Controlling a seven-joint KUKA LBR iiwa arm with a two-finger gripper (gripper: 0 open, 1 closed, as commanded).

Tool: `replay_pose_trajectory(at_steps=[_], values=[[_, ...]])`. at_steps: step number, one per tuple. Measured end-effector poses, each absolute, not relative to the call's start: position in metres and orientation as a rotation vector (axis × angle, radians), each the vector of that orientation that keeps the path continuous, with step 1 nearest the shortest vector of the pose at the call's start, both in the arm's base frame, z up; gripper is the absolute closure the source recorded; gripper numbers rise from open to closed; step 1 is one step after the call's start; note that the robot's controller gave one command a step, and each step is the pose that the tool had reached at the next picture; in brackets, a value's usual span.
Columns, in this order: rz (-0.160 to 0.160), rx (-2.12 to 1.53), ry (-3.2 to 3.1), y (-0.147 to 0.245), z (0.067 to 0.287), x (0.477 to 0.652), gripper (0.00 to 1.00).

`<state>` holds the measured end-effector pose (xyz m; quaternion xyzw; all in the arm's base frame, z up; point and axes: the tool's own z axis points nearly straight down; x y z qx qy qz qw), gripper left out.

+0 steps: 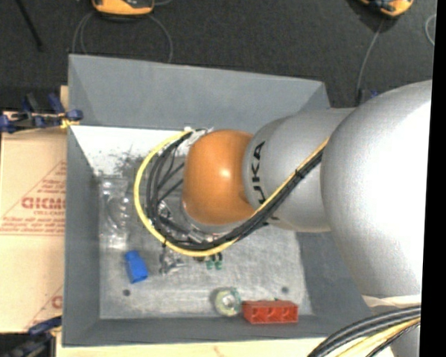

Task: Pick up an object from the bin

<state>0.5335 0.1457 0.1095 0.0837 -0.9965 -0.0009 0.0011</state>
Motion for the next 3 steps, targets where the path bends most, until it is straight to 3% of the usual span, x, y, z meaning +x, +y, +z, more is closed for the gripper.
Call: replay_pose_trajectory(at_steps=[1,2,3], values=[[-0.002,0.262,-3.132,0.145,0.111,0.535,0.00],[-0.002,0.565,-3.094,0.205,0.076,0.514,0.00],[-0.005,0.561,-3.101,0.205,0.078,0.516,1.00]])
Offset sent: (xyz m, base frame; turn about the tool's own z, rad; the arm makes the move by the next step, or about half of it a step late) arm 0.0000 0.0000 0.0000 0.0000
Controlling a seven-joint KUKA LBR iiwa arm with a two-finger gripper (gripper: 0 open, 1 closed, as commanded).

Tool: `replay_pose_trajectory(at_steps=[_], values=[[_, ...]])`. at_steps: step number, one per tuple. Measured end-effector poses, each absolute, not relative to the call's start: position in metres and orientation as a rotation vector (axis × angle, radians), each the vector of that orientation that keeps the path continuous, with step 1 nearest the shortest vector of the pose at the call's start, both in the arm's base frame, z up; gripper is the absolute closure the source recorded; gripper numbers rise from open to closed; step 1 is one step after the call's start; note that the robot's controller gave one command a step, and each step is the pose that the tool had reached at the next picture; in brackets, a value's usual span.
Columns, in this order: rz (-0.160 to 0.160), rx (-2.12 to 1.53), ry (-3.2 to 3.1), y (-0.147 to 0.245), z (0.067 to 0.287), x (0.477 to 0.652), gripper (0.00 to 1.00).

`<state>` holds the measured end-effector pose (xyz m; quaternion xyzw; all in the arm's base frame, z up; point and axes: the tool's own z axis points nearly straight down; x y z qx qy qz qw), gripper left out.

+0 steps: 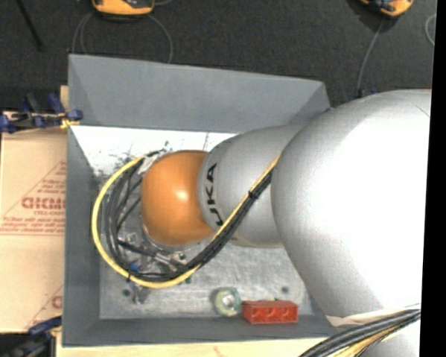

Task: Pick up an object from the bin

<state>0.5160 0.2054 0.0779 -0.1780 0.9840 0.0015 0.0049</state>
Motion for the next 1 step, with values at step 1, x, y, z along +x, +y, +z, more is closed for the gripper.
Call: replay_pose_trajectory(at_steps=[1], values=[[0.002,-0.578,3.075,0.2075,0.2360,0.5298,1.00]])
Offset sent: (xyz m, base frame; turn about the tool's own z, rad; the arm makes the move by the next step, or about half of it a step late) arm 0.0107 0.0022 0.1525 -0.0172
